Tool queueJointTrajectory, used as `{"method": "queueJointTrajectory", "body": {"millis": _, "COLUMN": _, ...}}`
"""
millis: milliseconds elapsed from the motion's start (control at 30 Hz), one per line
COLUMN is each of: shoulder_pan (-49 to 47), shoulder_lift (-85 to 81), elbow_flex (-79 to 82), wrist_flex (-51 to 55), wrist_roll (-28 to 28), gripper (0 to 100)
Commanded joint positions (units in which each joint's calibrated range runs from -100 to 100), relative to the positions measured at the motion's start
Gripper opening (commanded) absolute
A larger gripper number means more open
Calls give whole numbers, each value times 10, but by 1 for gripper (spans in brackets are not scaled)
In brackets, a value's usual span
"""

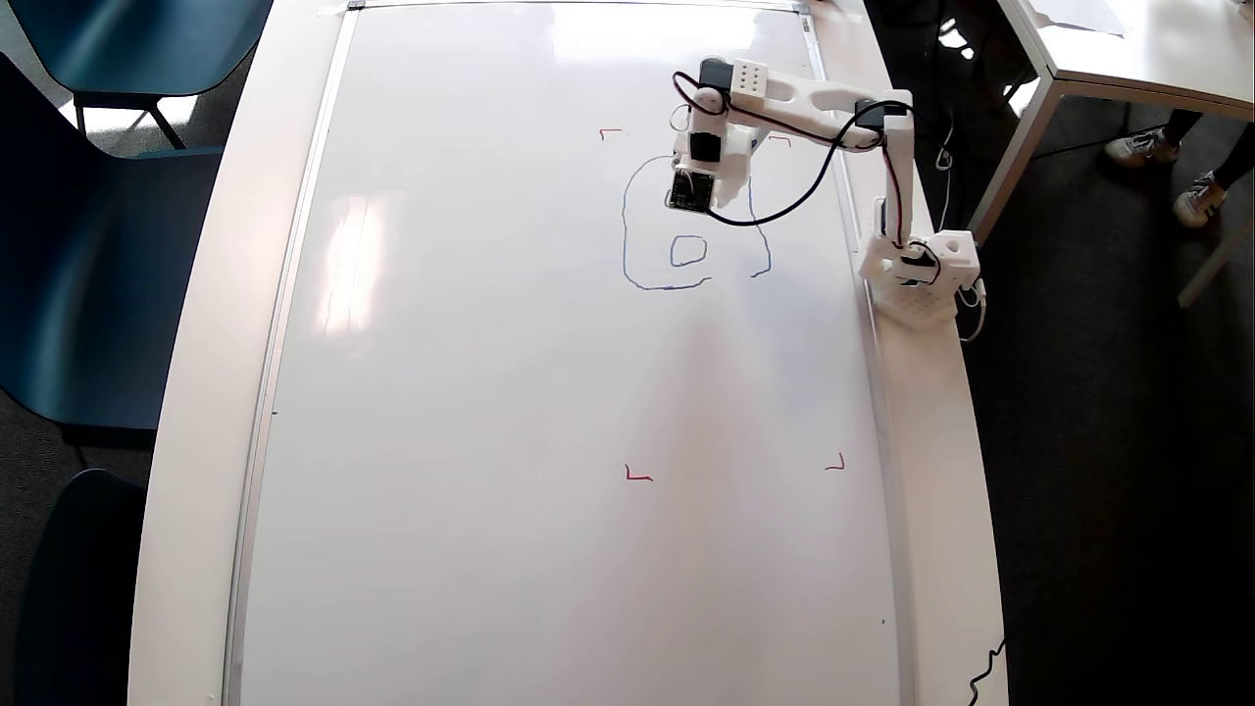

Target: Draw on a whiteboard a robot head using a pen attached to the gripper

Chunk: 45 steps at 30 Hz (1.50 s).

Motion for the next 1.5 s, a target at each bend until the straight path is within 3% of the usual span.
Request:
{"method": "queueJointTrajectory", "body": {"millis": 0, "shoulder_pan": 2, "shoulder_lift": -93, "elbow_flex": 100, "wrist_flex": 7, "wrist_roll": 7, "gripper": 1}}
{"method": "queueJointTrajectory", "body": {"millis": 333, "shoulder_pan": 18, "shoulder_lift": -89, "elbow_flex": 196, "wrist_flex": -41, "wrist_roll": 19, "gripper": 1}}
{"method": "queueJointTrajectory", "body": {"millis": 1467, "shoulder_pan": 5, "shoulder_lift": 105, "elbow_flex": 15, "wrist_flex": -42, "wrist_roll": 15, "gripper": 1}}
